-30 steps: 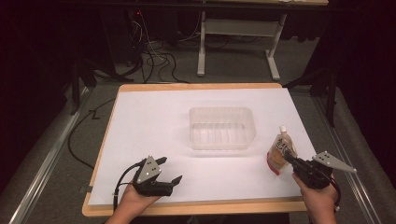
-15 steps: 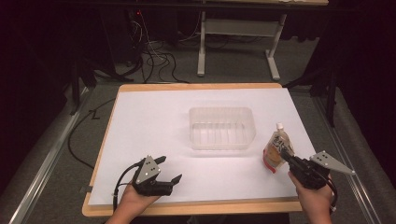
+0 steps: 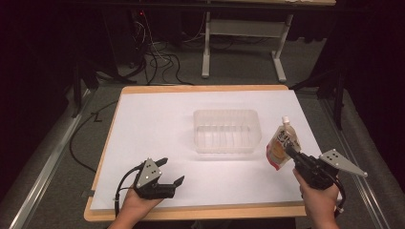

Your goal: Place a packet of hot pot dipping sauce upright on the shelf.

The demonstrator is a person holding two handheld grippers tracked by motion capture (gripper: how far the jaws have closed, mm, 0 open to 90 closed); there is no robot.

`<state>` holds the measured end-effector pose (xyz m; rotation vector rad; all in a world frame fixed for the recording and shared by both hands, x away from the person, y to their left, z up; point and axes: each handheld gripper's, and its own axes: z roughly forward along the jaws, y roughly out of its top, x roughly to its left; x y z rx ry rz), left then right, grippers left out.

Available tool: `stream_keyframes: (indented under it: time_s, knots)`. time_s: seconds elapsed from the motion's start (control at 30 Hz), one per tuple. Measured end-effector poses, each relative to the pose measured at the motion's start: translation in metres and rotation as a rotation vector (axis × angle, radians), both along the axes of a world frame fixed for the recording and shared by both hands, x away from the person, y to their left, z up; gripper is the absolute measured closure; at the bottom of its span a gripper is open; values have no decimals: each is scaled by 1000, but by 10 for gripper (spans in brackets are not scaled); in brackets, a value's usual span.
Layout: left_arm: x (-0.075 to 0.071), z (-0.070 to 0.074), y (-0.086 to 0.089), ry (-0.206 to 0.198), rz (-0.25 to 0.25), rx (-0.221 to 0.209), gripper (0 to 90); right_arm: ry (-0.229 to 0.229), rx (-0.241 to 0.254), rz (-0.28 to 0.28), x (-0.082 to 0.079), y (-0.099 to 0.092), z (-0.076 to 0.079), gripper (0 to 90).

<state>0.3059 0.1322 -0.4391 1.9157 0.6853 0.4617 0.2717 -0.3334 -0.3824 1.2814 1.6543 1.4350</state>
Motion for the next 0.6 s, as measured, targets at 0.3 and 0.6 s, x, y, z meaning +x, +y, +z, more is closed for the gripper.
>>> stream_keyframes:
  time_s: [0.3, 0.6]
  knots:
    - [0, 2, 4, -18, 25, -21, 174, -68, 21, -5, 4, 9, 20, 900]
    - [-1, 3, 4, -27, 31, -26, 173, -97, 58, -7, 15, 20, 25, 900]
